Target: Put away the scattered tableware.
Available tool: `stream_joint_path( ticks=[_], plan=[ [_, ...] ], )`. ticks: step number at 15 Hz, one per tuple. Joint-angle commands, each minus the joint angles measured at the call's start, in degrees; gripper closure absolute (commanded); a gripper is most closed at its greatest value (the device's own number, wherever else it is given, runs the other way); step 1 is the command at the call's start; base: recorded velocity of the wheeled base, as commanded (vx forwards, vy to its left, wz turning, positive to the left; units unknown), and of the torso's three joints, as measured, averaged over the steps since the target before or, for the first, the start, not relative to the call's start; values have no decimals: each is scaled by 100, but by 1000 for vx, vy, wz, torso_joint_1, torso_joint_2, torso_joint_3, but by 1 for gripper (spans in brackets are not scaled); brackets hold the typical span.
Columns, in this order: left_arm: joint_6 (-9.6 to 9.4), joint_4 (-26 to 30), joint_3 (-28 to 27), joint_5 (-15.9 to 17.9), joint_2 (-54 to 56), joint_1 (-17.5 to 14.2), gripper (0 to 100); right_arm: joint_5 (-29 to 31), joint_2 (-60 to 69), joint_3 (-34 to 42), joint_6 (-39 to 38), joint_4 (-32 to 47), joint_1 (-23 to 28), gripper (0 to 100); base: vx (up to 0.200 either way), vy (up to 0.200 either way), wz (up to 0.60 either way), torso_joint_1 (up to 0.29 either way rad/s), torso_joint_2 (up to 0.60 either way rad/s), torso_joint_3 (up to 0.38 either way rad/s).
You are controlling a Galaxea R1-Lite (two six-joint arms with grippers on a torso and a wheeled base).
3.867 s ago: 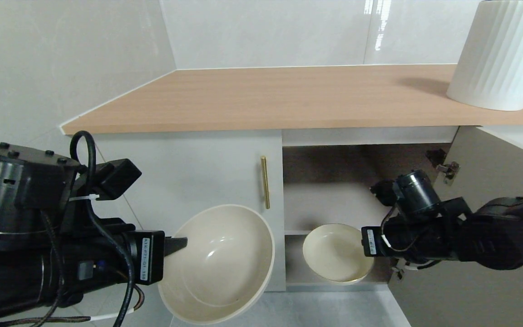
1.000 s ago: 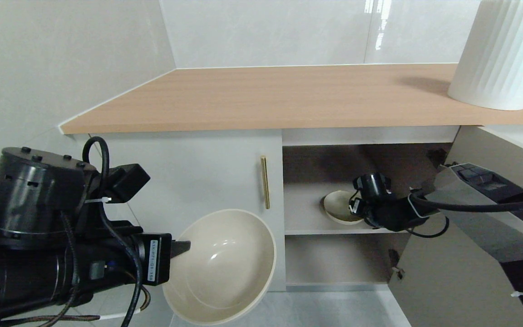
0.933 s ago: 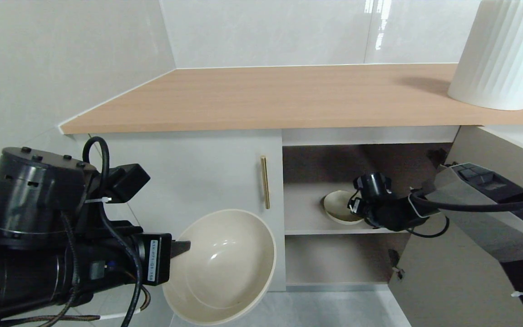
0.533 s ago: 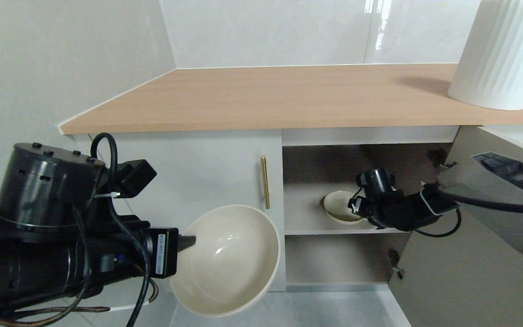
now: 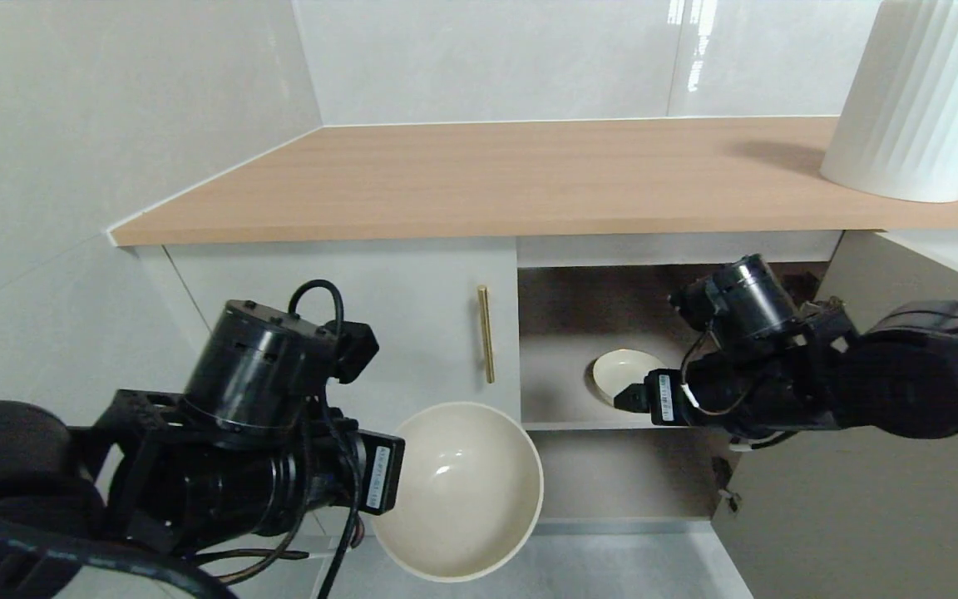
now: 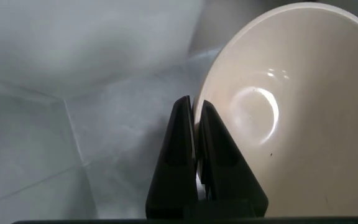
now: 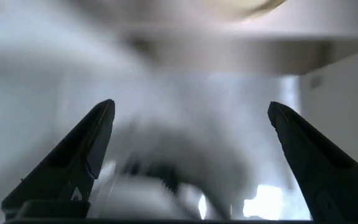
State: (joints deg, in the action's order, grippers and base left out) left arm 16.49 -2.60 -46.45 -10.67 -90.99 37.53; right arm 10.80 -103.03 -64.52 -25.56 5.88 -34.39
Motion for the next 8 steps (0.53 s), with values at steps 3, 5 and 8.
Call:
stream_joint_path(
  ticks=[3,5,8],
  plan=[
    [12,-145,-233,-199,-674,615,100,-482,1110,63,16,581,-806,0,0,0,0,0,0,0],
    [38,-162,-225,-322,-762,755,100,-465,908,72,-1,581,-1035,0,0,0,0,0,0,0],
    [108,-162,-225,-340,-797,852,100,-377,495,116,-19,581,-1281,0,0,0,0,0,0,0]
  ],
)
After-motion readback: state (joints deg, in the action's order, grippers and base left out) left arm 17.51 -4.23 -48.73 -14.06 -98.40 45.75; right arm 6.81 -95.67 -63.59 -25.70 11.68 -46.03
